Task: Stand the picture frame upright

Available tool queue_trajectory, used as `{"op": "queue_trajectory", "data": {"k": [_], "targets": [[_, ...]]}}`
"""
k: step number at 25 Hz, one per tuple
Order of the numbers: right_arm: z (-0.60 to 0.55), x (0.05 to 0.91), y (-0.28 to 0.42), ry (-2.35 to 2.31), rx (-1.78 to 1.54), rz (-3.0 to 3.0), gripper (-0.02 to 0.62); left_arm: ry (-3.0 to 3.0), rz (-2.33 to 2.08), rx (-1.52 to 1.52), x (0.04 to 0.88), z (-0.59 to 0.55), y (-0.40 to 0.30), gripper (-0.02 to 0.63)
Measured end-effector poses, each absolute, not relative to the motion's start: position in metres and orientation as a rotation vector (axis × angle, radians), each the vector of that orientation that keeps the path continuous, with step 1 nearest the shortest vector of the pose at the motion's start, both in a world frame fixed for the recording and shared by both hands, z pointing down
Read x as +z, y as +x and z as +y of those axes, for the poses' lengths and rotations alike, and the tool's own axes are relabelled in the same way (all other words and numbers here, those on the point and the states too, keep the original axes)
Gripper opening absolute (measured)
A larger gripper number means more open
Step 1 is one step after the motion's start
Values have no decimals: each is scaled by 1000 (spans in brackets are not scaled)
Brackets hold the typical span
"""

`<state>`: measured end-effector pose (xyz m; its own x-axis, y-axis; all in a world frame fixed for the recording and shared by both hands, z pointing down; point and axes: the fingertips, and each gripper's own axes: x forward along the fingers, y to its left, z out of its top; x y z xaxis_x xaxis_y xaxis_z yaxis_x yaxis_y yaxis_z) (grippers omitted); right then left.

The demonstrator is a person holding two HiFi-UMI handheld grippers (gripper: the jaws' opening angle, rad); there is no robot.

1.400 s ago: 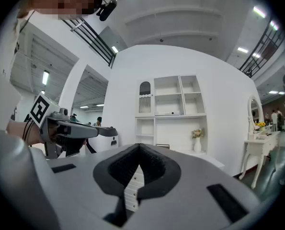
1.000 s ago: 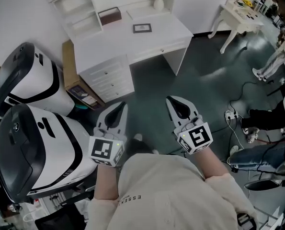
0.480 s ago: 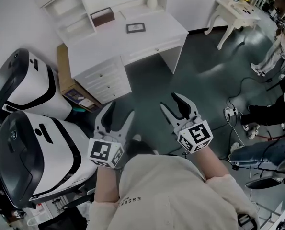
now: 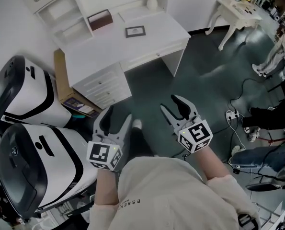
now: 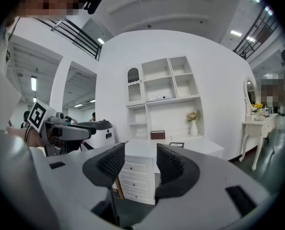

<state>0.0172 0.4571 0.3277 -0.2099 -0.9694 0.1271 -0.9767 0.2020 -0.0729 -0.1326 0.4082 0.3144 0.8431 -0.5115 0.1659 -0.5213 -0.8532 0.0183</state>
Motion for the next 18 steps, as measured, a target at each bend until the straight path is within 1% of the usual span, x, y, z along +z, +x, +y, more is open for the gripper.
{"op": "queue_trajectory", "data": {"k": [6, 18], "targets": [[383, 329, 34, 1930, 229, -2348, 207, 2980, -753, 249, 316, 330, -107, 255], [191, 324, 68, 1993, 278, -2249, 207, 2987, -609, 278, 311, 131, -71, 255]]}}
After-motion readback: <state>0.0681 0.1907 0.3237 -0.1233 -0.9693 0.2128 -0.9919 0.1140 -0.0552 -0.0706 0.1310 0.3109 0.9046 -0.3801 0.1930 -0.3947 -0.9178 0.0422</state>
